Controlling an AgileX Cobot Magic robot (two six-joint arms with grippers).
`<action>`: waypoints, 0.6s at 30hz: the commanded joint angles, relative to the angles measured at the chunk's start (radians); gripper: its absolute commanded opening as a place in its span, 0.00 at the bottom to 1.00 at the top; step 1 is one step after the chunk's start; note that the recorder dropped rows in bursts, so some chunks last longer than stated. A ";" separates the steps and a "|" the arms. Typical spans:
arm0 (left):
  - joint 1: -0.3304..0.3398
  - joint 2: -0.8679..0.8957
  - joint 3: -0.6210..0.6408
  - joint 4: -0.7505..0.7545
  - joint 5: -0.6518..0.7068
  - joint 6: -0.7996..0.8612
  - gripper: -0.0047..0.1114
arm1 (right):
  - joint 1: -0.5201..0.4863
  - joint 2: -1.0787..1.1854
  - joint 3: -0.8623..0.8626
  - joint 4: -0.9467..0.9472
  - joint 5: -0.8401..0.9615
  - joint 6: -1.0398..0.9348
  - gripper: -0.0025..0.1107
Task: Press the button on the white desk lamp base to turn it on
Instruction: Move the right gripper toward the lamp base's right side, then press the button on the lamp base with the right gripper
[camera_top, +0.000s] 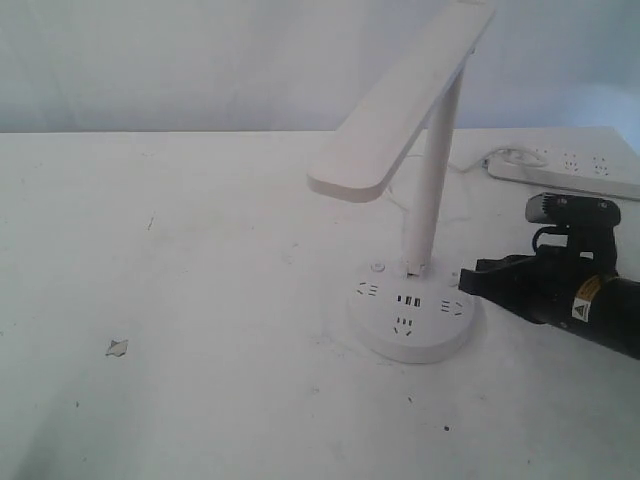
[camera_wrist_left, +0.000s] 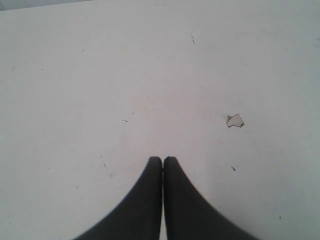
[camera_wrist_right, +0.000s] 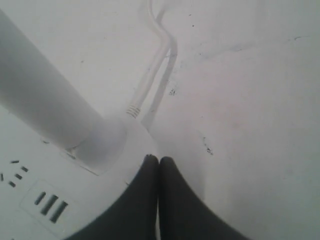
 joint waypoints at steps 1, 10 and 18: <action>-0.004 -0.004 0.001 -0.003 0.001 -0.001 0.04 | 0.000 0.028 -0.005 -0.004 -0.053 -0.064 0.02; -0.004 -0.004 0.001 -0.003 0.001 -0.001 0.04 | 0.000 0.092 -0.043 -0.018 -0.170 -0.055 0.02; -0.004 -0.004 0.001 -0.003 0.001 -0.001 0.04 | 0.000 0.130 -0.043 -0.018 -0.158 0.013 0.02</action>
